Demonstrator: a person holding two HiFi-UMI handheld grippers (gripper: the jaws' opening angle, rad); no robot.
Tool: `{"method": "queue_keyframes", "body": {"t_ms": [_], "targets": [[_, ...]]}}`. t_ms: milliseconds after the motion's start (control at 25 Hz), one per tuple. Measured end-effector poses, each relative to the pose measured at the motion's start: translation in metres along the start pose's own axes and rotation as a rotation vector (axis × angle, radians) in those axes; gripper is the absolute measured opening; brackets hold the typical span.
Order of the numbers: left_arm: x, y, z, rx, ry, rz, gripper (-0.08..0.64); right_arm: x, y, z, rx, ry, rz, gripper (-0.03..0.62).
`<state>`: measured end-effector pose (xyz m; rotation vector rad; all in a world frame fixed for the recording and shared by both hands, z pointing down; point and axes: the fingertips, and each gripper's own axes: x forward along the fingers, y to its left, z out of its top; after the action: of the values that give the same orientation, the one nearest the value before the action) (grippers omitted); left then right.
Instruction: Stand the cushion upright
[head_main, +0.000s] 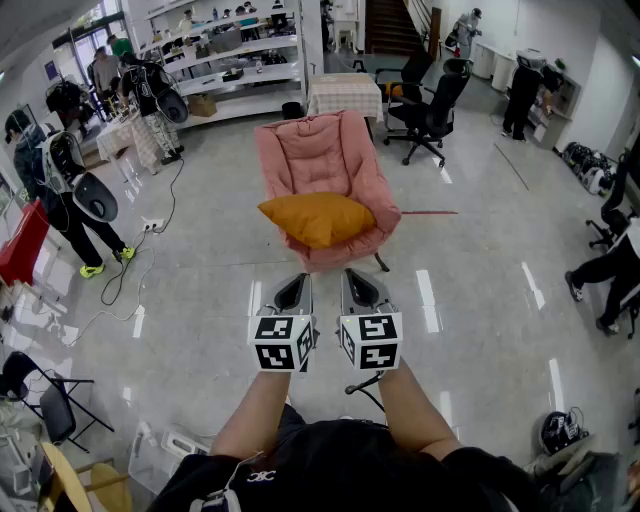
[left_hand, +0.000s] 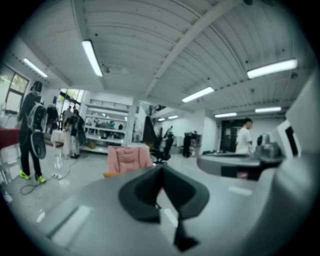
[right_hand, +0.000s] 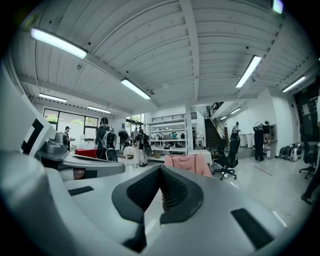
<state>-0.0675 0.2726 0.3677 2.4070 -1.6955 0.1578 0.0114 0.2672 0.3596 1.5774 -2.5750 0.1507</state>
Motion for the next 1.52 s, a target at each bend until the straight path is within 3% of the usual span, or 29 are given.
{"method": "queue_keyframes", "body": {"t_ms": [120,640,880,1240,1520], "targets": [[-0.002,-0.006,0.0,-0.025,-0.006,-0.012,-0.002,-0.006,-0.004,-0.003,-0.006,0.008,-0.002,-0.003],[0.02,-0.025,0.004,0.022,0.009,-0.024,-0.002,-0.008,-0.028,-0.001,0.049,0.0,-0.01,-0.003],[0.028,-0.034,0.008,0.037,0.01,-0.033,-0.002,-0.006,-0.026,0.002,0.128,-0.007,0.076,-0.003],[0.054,-0.018,0.011,0.031,0.006,-0.032,-0.002,0.023,-0.03,-0.002,0.135,0.025,0.123,-0.003],[0.107,0.002,0.025,0.029,-0.023,-0.06,-0.002,0.071,-0.055,0.006,0.103,0.012,0.08,-0.003]]}}
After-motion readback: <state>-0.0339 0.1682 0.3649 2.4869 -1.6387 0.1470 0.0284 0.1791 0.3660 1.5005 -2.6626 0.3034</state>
